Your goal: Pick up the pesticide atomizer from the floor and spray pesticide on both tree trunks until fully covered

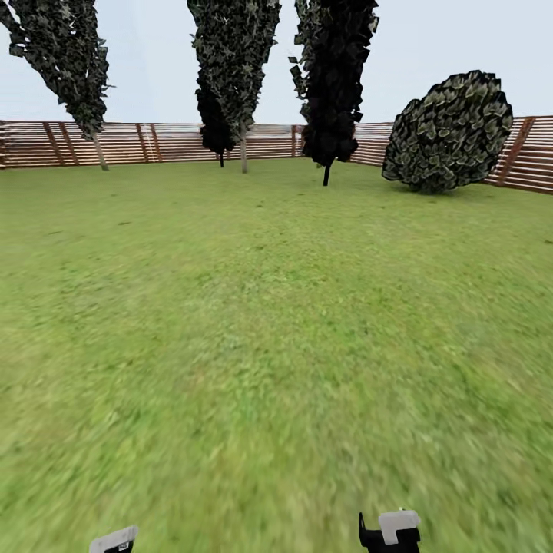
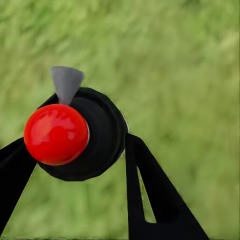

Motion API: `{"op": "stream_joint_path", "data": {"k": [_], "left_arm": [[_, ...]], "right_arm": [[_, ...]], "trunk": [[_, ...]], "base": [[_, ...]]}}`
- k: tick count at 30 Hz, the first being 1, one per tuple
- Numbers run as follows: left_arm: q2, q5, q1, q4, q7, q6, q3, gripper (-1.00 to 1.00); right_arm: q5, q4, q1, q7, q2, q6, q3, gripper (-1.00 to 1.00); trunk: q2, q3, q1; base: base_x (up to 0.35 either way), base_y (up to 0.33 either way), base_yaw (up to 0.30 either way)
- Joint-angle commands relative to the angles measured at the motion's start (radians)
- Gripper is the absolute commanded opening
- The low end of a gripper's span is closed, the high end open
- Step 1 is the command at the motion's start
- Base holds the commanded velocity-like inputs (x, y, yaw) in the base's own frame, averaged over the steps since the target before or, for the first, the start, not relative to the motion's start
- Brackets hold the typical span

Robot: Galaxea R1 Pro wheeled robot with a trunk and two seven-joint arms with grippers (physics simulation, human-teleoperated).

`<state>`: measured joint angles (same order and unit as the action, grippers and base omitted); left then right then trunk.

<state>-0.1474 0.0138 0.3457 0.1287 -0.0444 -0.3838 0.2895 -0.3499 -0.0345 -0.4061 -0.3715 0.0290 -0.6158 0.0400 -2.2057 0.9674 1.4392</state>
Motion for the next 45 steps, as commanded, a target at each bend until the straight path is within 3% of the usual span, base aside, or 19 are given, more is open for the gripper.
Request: {"op": "stream_joint_path", "data": {"k": [1, 37, 45], "left_arm": [[0.0, 0.002, 0.001, -0.001, -0.005, -0.003, 0.005, -1.0], [0.005, 0.0, 0.001, -0.003, -0.006, -0.003, 0.003, -1.0], [0.005, 0.0, 0.001, -0.003, -0.006, -0.002, 0.003, -1.0]], "right_arm": [[-0.011, 0.001, 0.0, -0.007, 0.0, -0.001, 0.004, 1.0], [-0.011, 0.001, 0.0, -0.007, 0.0, -0.001, 0.004, 1.0], [-0.011, 0.001, 0.0, -0.007, 0.0, -0.001, 0.004, 1.0]], "trunk": [[0.0, 0.001, 0.0], [0.0, 0.001, 0.0], [0.0, 0.001, 0.0]], "base": [[0.0, 0.0, 0.284], [0.0, 0.0, 0.284], [0.068, 0.23, 0.284]]}}
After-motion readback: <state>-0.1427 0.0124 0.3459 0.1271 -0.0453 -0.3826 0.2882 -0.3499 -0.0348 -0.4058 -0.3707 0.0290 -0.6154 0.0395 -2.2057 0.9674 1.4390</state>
